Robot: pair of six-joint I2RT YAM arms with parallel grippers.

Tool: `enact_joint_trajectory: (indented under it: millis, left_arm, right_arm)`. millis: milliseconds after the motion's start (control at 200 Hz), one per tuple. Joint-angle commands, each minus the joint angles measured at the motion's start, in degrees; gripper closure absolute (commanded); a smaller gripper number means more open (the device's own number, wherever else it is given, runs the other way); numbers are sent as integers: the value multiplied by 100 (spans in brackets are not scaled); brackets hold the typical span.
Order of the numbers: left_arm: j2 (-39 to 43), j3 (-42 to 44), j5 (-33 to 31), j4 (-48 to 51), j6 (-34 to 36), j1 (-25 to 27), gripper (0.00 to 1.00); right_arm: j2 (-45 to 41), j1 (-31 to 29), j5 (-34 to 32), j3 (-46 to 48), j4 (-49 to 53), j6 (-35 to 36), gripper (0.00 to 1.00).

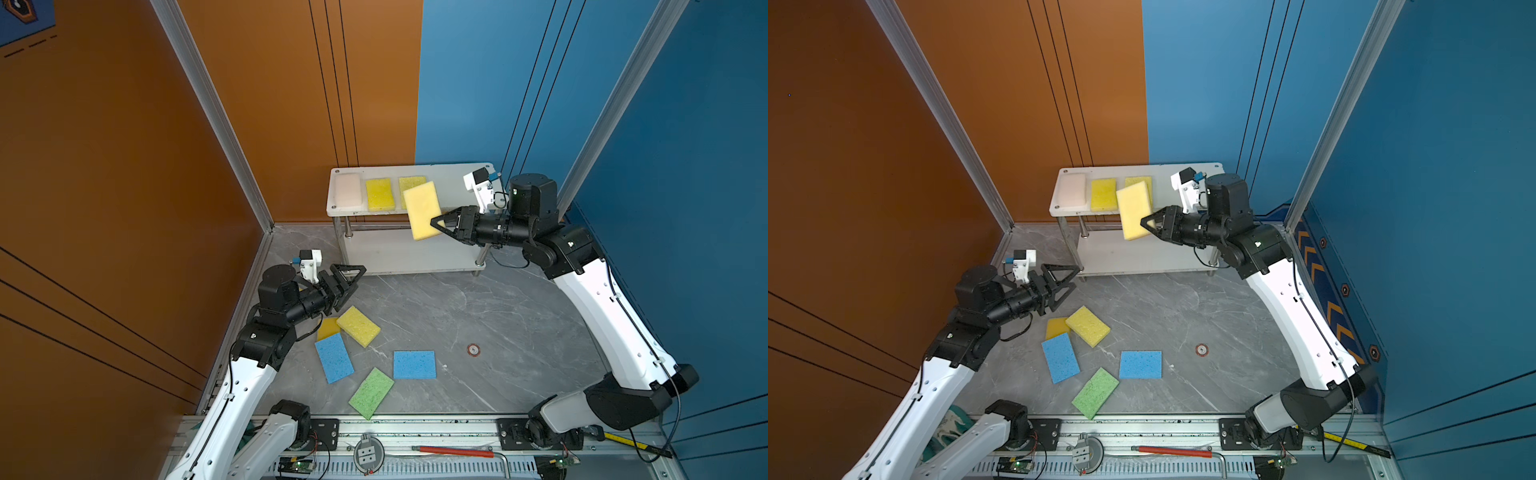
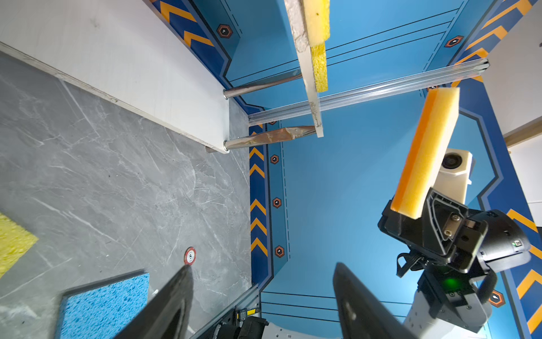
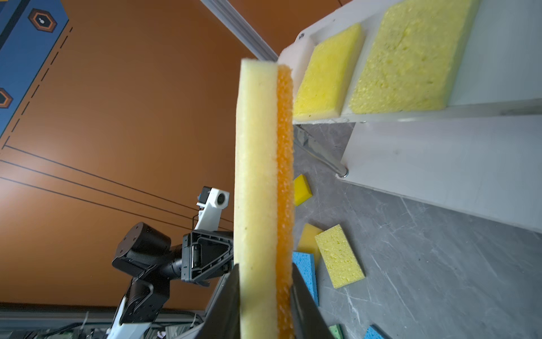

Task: Place and organize the cleaning sponges onto the shelf
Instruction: 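Carry the foam sponge onto the top shelf with the right gripper while left withdraws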

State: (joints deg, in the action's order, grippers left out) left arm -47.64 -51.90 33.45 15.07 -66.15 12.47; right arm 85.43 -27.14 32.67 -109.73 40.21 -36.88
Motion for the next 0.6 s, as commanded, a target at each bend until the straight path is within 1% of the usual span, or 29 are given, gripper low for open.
enact_joint_trajectory:
  millis: [0,145,305,596]
  left_arm:
    - [84,-56,108,449,302,-102,24]
    - [54,-135,117,862,529,-149,24]
    - [46,-217,147,1273,752,-179,24]
    - [80,-115,336,1389,783,-321,23]
  right_arm:
    - [75,225,-533,-319,294,392,74]
    - [199,564,-652,-567,295,439,74]
    - [396,880,-524,-791,293,436,75]
    - [962,1158,-271,-1354,483,534,75]
